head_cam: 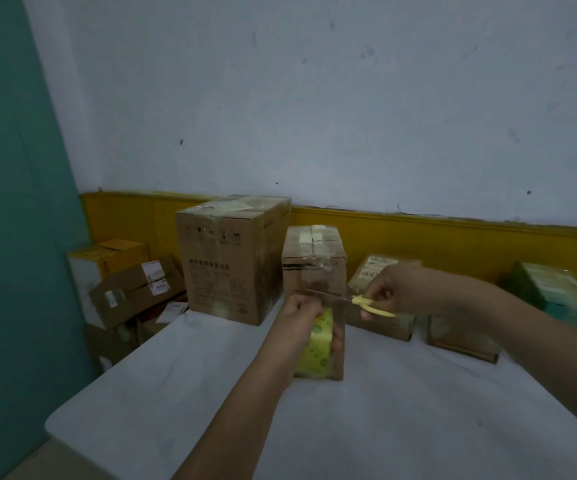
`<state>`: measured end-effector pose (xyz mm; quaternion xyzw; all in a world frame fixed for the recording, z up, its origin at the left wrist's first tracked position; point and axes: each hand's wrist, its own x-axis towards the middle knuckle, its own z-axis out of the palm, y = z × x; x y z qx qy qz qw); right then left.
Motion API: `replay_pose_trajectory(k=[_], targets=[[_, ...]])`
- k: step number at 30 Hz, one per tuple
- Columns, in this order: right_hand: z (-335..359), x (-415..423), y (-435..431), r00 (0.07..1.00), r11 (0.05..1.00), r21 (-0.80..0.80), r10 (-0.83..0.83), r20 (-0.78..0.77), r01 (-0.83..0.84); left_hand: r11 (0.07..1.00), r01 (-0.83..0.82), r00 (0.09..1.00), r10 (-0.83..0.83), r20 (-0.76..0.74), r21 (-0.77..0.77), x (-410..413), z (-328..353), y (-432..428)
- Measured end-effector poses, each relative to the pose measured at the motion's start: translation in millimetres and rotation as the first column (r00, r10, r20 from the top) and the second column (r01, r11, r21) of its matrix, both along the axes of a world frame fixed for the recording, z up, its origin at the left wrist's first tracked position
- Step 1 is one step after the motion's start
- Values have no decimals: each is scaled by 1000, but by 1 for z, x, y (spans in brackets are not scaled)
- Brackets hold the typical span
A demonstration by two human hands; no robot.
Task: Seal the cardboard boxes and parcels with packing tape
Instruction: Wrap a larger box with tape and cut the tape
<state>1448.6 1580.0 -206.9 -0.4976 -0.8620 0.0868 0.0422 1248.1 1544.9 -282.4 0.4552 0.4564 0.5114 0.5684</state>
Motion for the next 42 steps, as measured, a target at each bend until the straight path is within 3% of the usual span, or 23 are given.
replay_pose_trajectory(k=[8,10,12,14,20,22,24,26,27,29,32,38,42], targets=[[-79,37,-42,1000,981,-195,-4,19,7,999,-30,999,30,23,-25,1,-22,-12],[-108,44,-50,993,984,-152,-84,84,96,999,-29,999,30,41,-13,0,-27,-15],[-131,45,-56,941,976,9,-214,261,219,999,-36,998,36,47,-4,-2,-31,-19],[-147,42,-59,873,961,143,-276,403,238,999,-34,998,34,53,-6,-3,-34,-23],[-138,29,-68,821,955,44,-276,499,294,998,6,998,-2,57,-57,-2,-41,-43],[-125,13,-77,844,928,223,-366,393,298,998,33,999,-31,33,-45,-1,-44,-54],[-116,-5,-81,934,877,353,-356,27,325,997,66,998,-66,13,-33,-1,-46,-67],[-105,-27,-91,900,916,217,-246,-359,337,995,92,996,-92,-7,-25,-1,-47,-83],[-100,-39,-96,864,943,145,-204,-461,300,995,102,995,-102,-18,-18,-1,-47,-91],[-97,-58,-108,837,963,94,-170,-520,254,994,111,993,-111,-32,-12,-4,-49,-109],[-101,-78,-130,839,957,142,-143,-525,252,995,91,995,-92,-26,-37,-17,-54,-134],[-126,-105,-170,841,985,100,-66,-536,141,977,85,996,-84,16,-194,-48,-65,-180],[-143,-113,-183,862,994,-9,-101,-497,111,966,81,987,-112,-115,-245,-61,-77,-202]])
